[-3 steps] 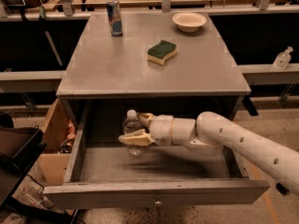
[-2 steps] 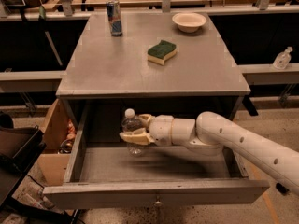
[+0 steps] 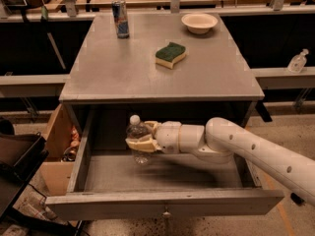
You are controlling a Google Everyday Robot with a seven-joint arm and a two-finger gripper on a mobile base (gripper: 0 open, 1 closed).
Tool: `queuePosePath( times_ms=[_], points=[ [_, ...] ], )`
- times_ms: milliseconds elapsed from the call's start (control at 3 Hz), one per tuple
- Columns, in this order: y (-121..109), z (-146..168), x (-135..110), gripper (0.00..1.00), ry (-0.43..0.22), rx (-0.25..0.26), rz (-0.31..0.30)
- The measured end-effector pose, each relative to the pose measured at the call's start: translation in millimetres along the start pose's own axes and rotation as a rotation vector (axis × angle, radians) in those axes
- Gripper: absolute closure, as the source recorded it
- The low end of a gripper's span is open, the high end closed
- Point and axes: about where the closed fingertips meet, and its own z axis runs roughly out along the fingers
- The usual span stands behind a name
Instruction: Pick water bottle from top drawer and place on counter
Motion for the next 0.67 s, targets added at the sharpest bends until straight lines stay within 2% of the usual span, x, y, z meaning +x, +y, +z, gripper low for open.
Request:
queuePosePath(
  times_ms=[333,667],
  points=[
    [6,-9,-27,1.00,0.015,0.002,-0.008],
    [-4,-31,-115,1.00,-0.001,0.053,-0.017]
  ],
)
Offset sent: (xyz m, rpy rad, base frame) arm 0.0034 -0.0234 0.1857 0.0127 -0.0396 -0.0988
